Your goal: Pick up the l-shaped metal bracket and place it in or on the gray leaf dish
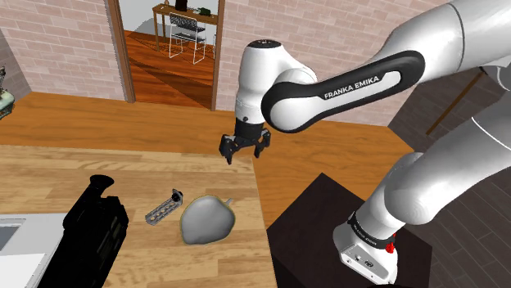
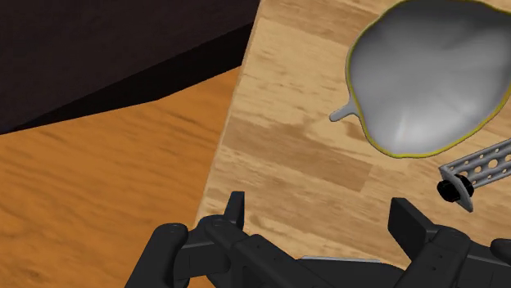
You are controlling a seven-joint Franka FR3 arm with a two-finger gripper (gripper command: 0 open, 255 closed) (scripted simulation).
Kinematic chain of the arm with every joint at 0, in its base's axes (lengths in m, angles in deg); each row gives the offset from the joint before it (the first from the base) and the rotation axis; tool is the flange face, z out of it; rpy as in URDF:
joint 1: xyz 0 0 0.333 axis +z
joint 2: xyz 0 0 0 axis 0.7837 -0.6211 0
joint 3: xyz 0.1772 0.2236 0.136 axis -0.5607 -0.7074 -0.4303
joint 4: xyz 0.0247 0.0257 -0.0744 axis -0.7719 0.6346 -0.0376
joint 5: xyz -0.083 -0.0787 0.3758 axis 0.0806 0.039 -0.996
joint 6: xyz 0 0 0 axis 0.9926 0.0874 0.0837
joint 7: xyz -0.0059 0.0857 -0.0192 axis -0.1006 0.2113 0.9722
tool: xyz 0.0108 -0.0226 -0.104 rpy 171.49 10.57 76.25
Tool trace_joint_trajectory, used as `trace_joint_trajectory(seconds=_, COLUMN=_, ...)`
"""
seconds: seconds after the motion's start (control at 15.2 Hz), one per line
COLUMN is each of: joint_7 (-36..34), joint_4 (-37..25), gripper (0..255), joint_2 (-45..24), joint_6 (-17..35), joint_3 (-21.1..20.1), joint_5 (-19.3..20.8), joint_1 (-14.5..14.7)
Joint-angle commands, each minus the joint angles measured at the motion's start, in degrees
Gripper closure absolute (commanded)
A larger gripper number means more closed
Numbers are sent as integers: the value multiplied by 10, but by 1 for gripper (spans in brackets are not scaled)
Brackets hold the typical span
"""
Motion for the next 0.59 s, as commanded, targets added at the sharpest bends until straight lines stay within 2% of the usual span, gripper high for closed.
trace_joint_trajectory(seconds=0.0, joint_7=-46, joint_4=-31, gripper=0, joint_2=-58, joint_6=22, joint_3=-18, joint_5=22, joint_1=-5)
trace_joint_trajectory(seconds=0.26, joint_7=-137, joint_4=-88, gripper=0, joint_2=-158, joint_6=53, joint_3=-37, joint_5=76, joint_1=0)
trace_joint_trajectory(seconds=0.53, joint_7=-221, joint_4=-158, gripper=0, joint_2=-259, joint_6=68, joint_3=-31, joint_5=134, joint_1=26)
